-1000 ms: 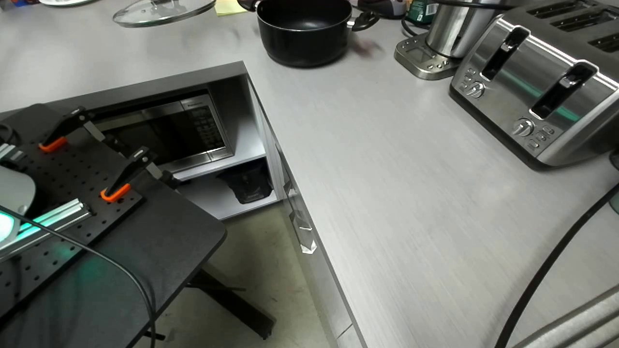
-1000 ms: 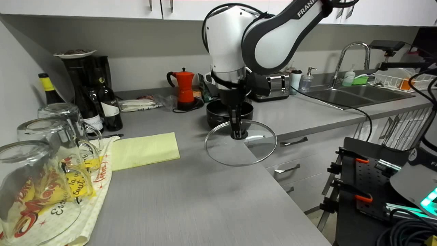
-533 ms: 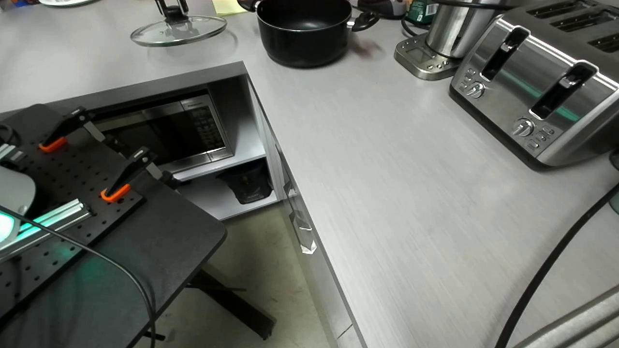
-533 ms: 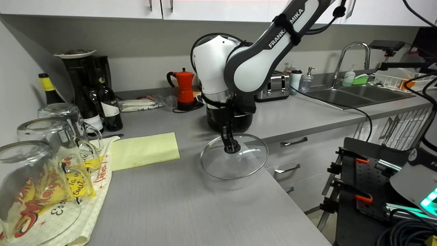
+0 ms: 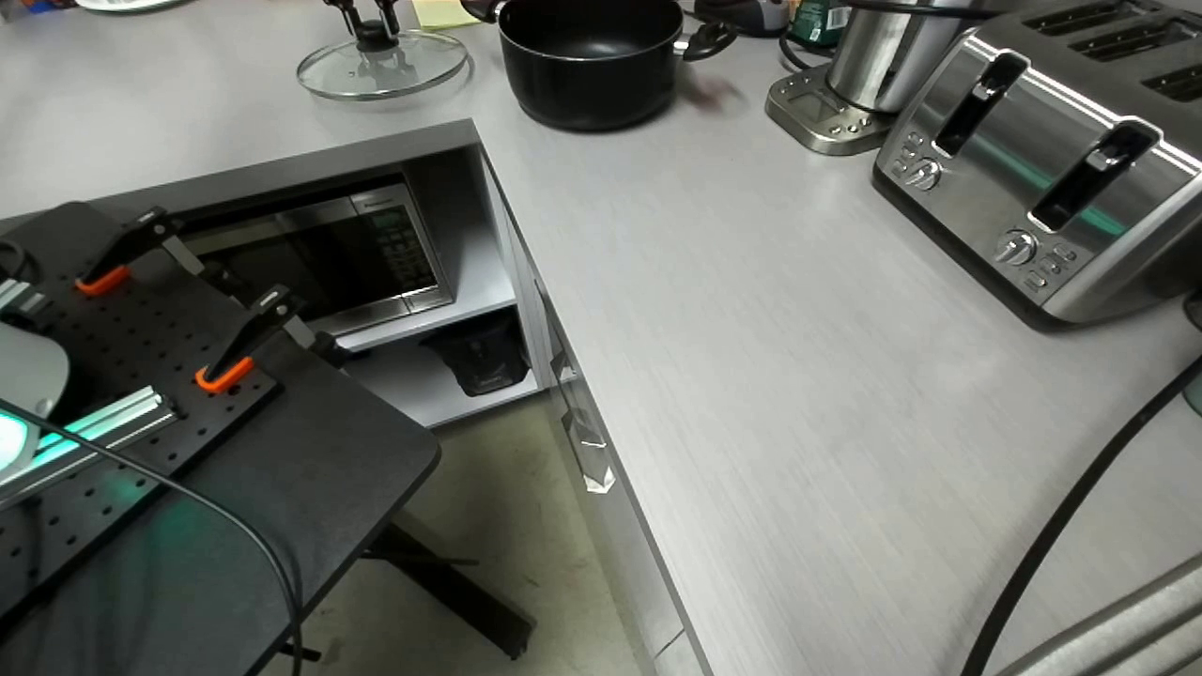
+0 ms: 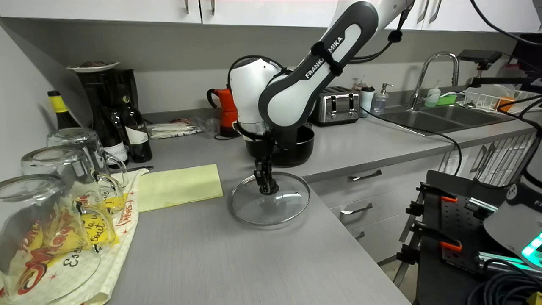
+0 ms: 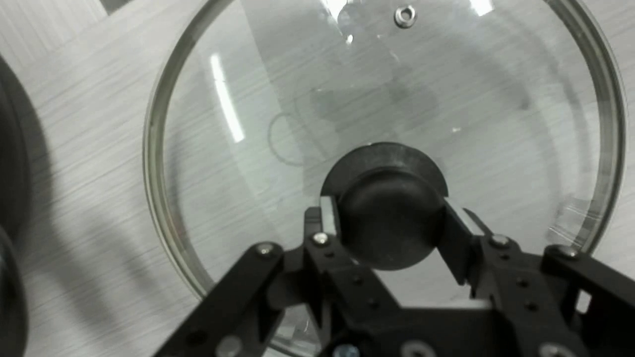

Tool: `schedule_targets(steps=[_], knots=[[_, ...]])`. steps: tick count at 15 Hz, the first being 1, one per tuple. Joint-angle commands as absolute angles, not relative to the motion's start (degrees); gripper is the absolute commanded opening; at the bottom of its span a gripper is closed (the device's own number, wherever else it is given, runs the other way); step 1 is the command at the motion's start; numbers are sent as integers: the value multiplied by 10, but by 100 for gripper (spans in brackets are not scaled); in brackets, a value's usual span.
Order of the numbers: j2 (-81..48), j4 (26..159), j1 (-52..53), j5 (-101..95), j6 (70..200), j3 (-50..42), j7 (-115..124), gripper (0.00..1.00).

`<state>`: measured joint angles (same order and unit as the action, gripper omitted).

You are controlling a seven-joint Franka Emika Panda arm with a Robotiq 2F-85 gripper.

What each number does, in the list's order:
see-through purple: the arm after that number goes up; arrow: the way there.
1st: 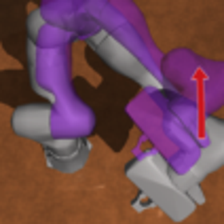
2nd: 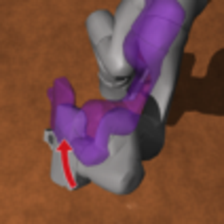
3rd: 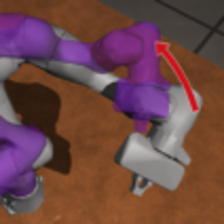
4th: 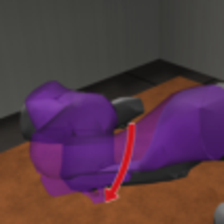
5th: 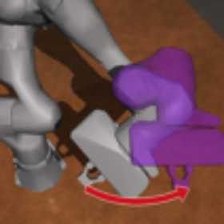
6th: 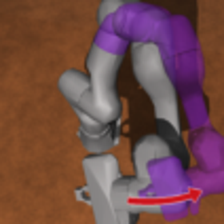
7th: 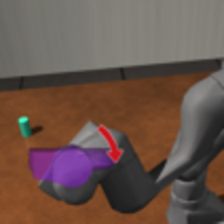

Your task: Uncover the pot

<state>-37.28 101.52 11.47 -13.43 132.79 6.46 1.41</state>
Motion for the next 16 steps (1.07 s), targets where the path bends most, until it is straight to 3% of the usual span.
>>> schedule_targets(steps=[1, 9, 10, 11, 14, 16], knots=[[-402, 980, 125, -124, 1377, 49, 37, 25], [-402, 1020, 149, -146, 1477, 17, 51, 25], [-396, 1029, 148, -145, 1479, 18, 49, 75], [-391, 1036, 147, -143, 1481, 19, 45, 76], [-354, 1103, 136, -142, 1498, 30, 19, 97], [-316, 1162, 128, -143, 1512, 37, -2, 100]])
